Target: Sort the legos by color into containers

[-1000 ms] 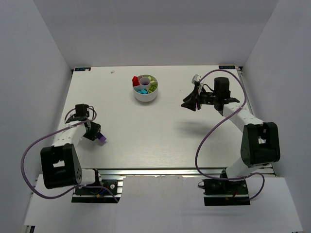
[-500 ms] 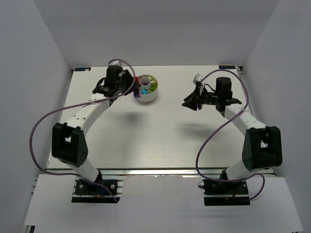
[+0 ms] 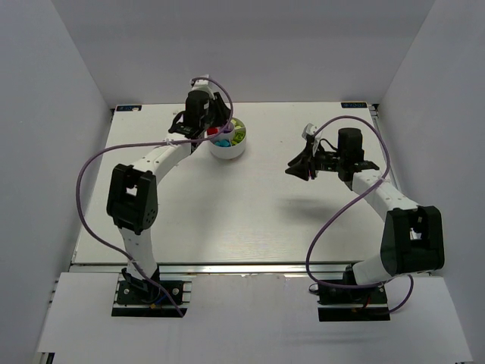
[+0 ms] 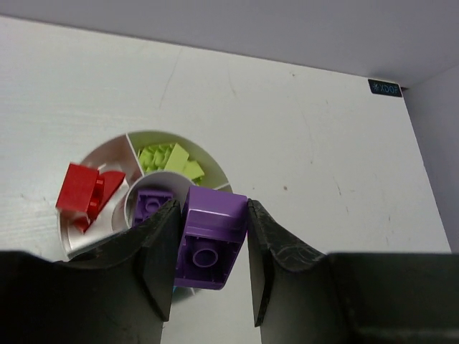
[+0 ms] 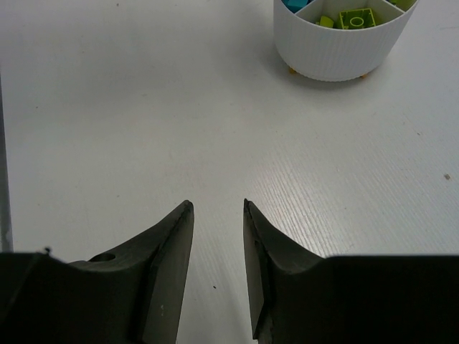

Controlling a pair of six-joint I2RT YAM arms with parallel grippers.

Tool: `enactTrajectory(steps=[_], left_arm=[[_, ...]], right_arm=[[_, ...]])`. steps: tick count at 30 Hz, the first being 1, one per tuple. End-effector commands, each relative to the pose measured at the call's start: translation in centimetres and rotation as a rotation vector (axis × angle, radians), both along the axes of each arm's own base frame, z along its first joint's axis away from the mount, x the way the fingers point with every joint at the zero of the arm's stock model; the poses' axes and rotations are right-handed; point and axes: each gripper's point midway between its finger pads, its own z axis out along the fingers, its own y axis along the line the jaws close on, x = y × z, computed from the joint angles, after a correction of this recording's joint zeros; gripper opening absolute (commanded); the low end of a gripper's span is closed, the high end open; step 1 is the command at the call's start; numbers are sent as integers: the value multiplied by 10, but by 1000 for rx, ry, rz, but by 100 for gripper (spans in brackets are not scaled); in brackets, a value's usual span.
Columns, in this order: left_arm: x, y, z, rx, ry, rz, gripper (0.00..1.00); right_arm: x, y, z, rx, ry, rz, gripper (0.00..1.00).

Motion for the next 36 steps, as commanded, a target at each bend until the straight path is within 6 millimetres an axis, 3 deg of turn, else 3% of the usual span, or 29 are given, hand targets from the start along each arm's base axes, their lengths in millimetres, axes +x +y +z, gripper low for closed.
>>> enactTrajectory(steps=[1,4,10,27,32,36], left_arm=[[22,-7,57,-5,-220,-19,1],[31,-12,57,0,-257,-29,0],[41,-14,38,48,-264,-41,0],[41,-11,-10,126,-226,-61,0],[42,-11,-17,128,-212,-62,0],[41,-11,-20,126,-204,-61,6]], right_arm=[[-3,-2,9,0,-47,2,39],[-3,-3,7,-2,-45,0,39],[-2,-4,6,-4,-46,-4,39],[4,-8,9,-4,-60,-13,40],[6,-8,11,-2,-64,-13,40],[7,-8,12,-4,-68,-14,42]])
